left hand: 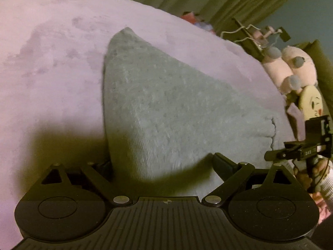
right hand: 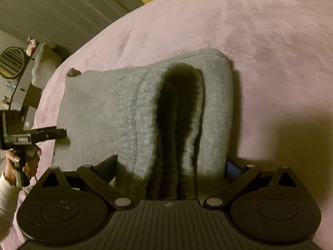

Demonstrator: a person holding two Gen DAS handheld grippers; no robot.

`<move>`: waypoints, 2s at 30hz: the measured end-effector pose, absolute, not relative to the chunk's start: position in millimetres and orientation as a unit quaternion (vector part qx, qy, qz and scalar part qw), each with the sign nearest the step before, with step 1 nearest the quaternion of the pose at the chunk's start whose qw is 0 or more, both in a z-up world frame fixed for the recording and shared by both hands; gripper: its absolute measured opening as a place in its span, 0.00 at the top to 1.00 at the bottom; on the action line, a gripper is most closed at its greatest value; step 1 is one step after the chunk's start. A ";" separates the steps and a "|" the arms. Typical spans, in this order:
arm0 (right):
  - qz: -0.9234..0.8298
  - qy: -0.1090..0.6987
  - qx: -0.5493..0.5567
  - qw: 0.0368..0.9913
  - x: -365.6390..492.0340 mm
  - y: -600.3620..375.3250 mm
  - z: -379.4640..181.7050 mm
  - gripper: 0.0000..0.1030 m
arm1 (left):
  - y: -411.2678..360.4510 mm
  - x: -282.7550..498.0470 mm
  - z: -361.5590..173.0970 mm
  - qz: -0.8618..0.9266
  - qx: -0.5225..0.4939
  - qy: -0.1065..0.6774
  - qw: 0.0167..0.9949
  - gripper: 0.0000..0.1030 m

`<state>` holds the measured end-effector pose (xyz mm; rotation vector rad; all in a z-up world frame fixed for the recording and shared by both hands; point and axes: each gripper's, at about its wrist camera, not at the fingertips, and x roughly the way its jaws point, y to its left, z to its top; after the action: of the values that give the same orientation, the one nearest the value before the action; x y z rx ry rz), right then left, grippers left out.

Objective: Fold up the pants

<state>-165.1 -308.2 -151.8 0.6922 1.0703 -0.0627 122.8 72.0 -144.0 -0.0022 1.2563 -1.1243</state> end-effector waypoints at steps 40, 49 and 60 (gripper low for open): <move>0.206 0.392 0.510 0.737 -162.2 -372.2 -200.4 0.06 | 36.8 127.1 -175.2 -0.571 -0.014 0.591 0.570 0.02; 0.172 0.425 0.436 0.774 -162.6 -354.7 -185.7 0.04 | 34.5 125.3 -175.2 -0.574 -0.006 0.586 0.572 0.00; 0.087 0.453 0.438 0.772 -148.2 -337.9 -171.9 0.07 | 29.5 118.0 -168.6 -0.542 0.020 0.584 0.603 0.22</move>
<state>-148.2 -337.9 -171.9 0.9484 0.9809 0.1896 118.0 29.5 -168.6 0.0464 1.3528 -1.2554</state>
